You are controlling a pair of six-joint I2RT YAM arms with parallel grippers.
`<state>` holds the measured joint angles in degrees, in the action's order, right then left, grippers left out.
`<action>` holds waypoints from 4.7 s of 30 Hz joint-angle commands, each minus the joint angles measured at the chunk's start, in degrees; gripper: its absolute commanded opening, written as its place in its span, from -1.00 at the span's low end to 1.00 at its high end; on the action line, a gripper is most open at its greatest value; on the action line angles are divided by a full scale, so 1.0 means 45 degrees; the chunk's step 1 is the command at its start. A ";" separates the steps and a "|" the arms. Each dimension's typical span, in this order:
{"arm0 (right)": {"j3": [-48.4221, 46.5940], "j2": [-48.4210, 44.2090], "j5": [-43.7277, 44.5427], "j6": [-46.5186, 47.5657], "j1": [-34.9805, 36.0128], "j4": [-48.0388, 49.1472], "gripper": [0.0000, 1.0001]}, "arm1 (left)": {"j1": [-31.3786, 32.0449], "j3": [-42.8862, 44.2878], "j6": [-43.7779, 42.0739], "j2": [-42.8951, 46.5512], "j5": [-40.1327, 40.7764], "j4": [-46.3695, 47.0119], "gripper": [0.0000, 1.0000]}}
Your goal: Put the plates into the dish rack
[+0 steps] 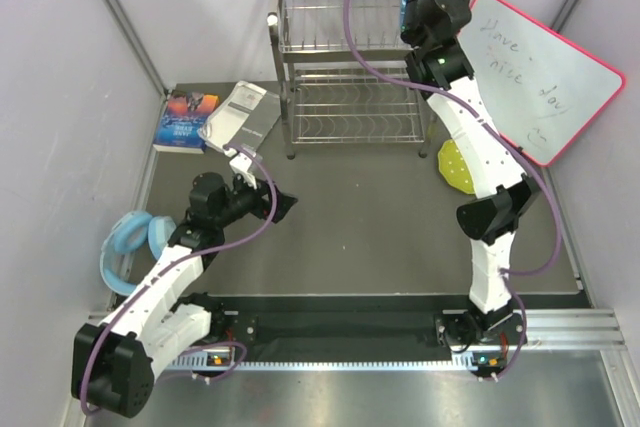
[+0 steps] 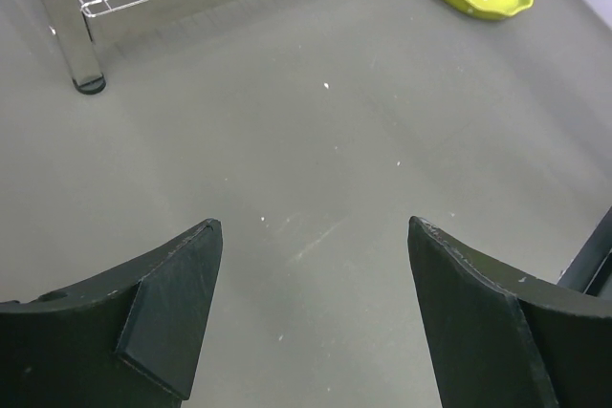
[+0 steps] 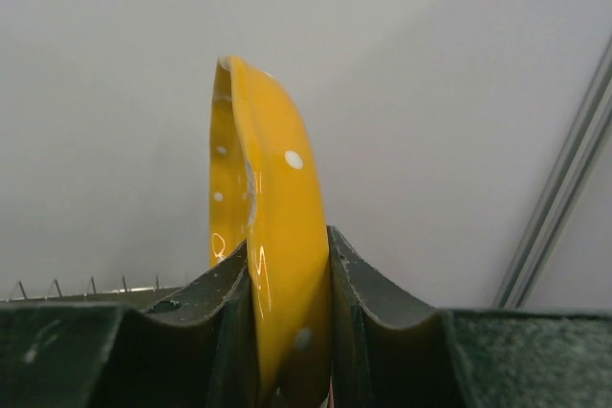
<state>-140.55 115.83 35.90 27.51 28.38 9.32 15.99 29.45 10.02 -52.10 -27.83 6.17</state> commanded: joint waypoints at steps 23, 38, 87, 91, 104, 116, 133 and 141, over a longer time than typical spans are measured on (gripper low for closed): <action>-0.0447 0.0431 -0.0224 -0.0332 0.0275 0.0428 -1.00 | -0.0076 -0.0100 0.0449 -0.0591 0.0111 0.1656 0.65; -0.0017 0.0783 0.0420 0.0098 0.0294 0.0370 -1.00 | -0.0076 -0.0100 0.0683 -0.0689 0.0268 0.1714 0.66; 1.5859 -1.2030 -0.8382 0.3180 -0.7398 -0.9001 0.99 | 0.0997 0.2499 -0.0307 -0.1997 0.0872 0.0271 0.98; 1.6003 -1.0277 -1.0415 0.3828 -0.8550 -1.0467 0.99 | 0.1252 0.2497 -0.1249 -0.2192 0.1224 -0.0531 0.98; 1.2874 -0.2502 -1.2705 0.6988 -0.9023 -1.1916 0.13 | 0.1252 0.3826 -0.1856 -0.3519 0.1928 -0.3012 0.98; 1.4611 -0.1287 -1.1591 0.9608 -0.7596 -1.1817 -0.42 | 0.1193 0.4744 -0.2110 -0.4497 0.2592 -0.3110 0.98; 1.7172 -0.3357 -1.1337 0.9944 -0.3050 -1.3378 -0.39 | 0.0413 0.3924 0.1404 -0.3796 0.6421 -0.3734 0.98; 1.6763 -0.3436 -1.1688 0.8831 -0.0352 -1.3439 -0.38 | -0.0349 0.3084 0.3300 -0.2935 0.5698 -0.4106 0.98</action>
<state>-64.29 99.77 -10.41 71.07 21.10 -47.92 15.57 44.64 19.35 -67.85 -1.19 -11.94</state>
